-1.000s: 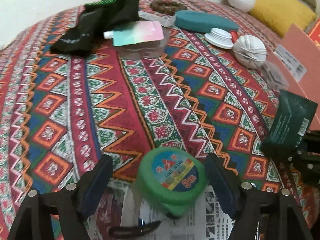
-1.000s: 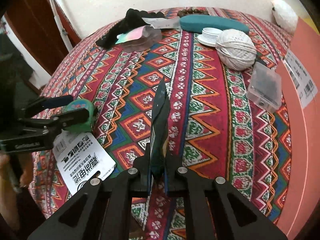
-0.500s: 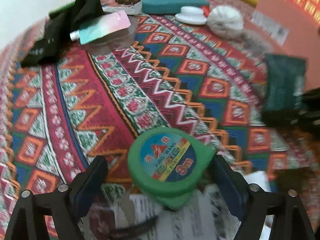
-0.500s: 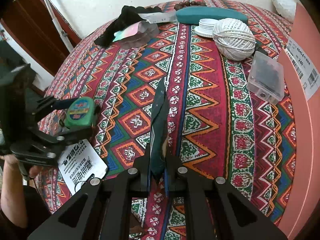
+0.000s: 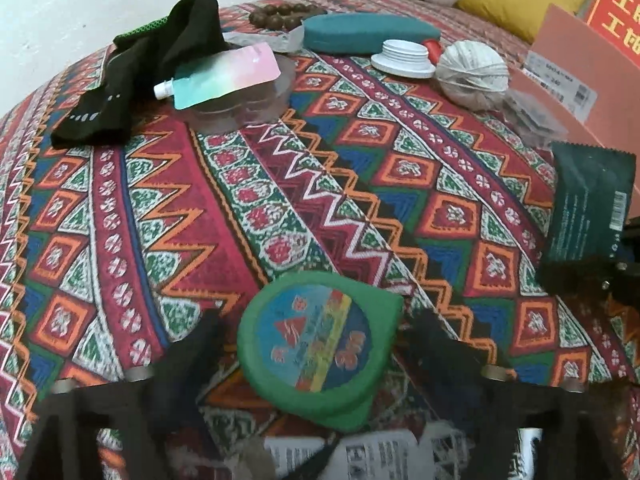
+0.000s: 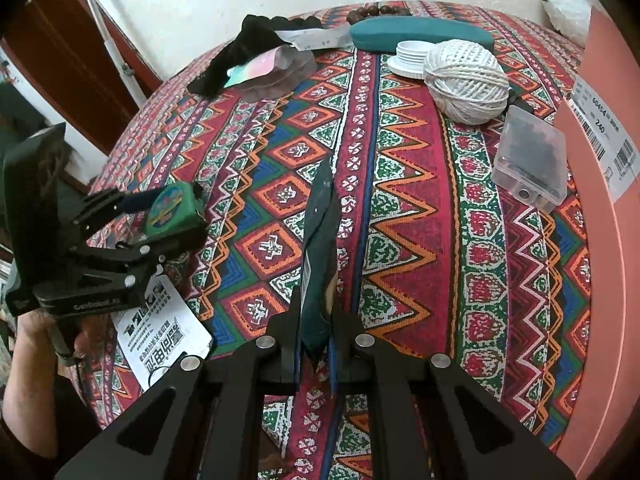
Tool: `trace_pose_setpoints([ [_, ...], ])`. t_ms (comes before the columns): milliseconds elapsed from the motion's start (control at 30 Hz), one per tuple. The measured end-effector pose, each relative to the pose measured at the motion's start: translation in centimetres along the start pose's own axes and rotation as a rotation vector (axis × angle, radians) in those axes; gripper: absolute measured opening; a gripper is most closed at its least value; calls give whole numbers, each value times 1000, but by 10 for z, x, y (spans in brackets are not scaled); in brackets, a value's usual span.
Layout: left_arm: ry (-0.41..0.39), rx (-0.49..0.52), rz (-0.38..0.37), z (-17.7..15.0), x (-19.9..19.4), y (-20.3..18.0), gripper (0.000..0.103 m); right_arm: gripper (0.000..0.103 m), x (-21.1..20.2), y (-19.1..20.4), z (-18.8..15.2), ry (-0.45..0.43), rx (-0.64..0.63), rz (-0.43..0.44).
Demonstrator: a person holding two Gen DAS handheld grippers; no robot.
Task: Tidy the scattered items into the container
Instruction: 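Carry the green packet and tape measure into the pink box, open both tools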
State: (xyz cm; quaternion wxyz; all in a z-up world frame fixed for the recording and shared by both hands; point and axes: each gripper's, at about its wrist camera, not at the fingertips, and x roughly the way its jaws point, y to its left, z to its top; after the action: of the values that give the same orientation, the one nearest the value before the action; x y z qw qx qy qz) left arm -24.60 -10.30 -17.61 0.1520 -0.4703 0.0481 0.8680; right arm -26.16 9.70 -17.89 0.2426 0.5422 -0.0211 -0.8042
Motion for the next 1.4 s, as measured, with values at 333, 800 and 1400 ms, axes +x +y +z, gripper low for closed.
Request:
trace_pose_setpoints([
  [333,-21,-75,19,2,-19,18,61,9,-4,1,2,-23,8,3],
  [800,-214,-95,-7,18,-105,-5,60,8,-77,29,-3,-191,-48,77],
  [1400,-390,83,-172,103,-191,-165,60,9,-250,-41,-37,-602,51,-53],
])
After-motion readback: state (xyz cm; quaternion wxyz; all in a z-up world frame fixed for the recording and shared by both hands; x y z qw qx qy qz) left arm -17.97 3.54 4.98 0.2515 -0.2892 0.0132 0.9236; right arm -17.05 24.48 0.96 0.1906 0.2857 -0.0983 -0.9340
